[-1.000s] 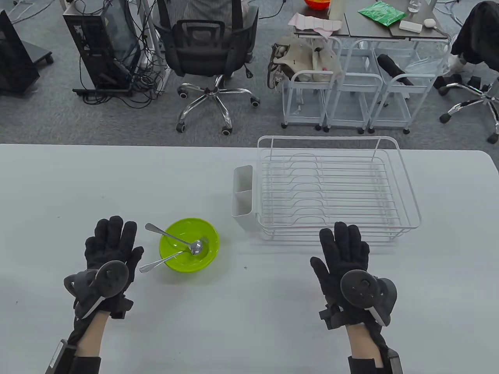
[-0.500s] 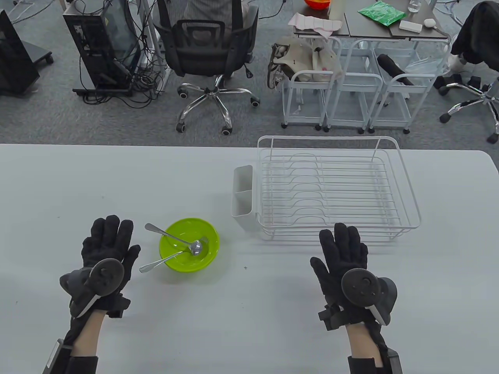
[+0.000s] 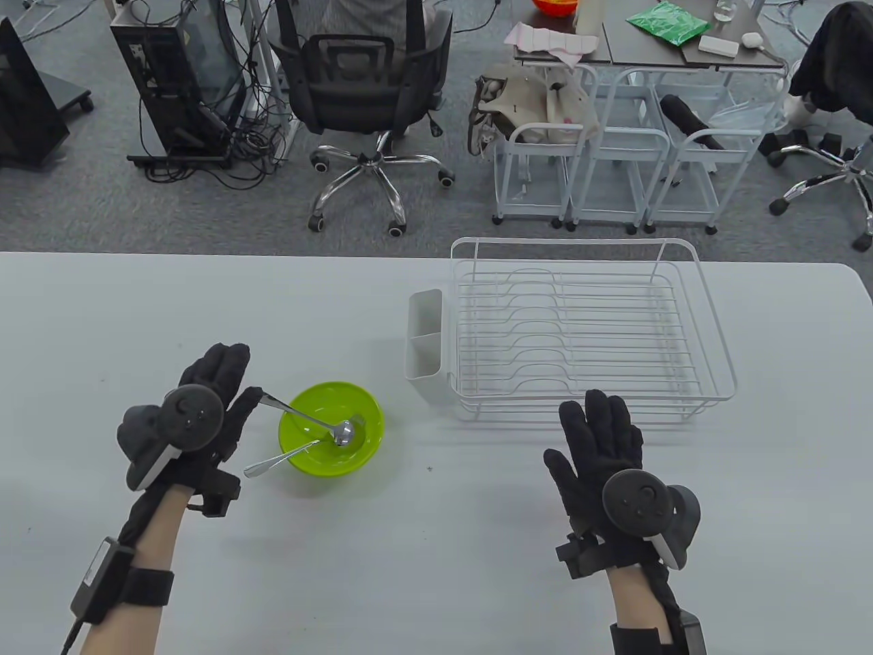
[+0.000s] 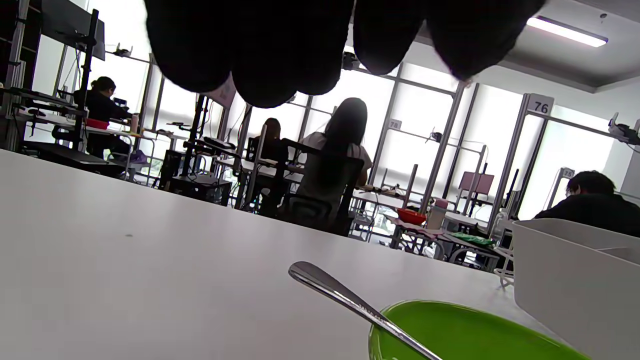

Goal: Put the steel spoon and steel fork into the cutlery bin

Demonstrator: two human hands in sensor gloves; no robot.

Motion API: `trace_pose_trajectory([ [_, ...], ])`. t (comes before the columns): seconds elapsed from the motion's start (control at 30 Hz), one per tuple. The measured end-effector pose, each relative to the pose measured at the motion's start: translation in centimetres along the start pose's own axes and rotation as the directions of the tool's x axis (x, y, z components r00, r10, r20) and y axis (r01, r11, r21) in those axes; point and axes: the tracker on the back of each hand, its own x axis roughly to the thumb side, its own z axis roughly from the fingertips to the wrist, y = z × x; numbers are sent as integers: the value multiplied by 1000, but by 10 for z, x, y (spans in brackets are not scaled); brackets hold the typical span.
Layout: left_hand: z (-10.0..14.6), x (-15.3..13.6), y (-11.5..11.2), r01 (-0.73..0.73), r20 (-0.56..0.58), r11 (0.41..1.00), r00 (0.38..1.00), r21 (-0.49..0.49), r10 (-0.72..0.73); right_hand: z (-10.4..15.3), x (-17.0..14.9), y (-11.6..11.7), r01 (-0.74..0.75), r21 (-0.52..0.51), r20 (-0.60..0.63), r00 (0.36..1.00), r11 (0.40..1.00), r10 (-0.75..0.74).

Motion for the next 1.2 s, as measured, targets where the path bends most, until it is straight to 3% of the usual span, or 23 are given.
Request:
trace_pose_trajectory([
  [0.3, -53, -20, -31, -17, -140, 963, 990, -269, -22, -1, -2, -1, 16, -3, -9, 1000, 1000, -16],
  [0.47, -60, -30, -48, -157, -231, 929, 970, -336, 80, -1, -2, -2, 19, -3, -8, 1000, 1000, -19],
  [0.6, -61, -34, -58, -183, -256, 901, 963, -394, 84, -1, -2, -2, 22, -5, -6, 1000, 1000, -22],
  [0.7, -62, -37, -64, -231, -271, 886, 954, -403, 126, -1, -2, -1, 22, -1, -6, 1000, 1000, -22],
  [0.83, -62, -43, -70, -418, -322, 830, 895, -370, 307, -1, -2, -1, 27, 1, -8, 1000, 1000, -27],
  [1.0, -61, -49, -68, -433, -314, 822, 891, -369, 328, -1, -3, -2, 39, -4, -9, 999, 999, -39],
  [1.2, -58, -52, -58, -558, -324, 745, 826, -365, 461, -1, -3, -2, 52, -2, -10, 999, 999, -52],
])
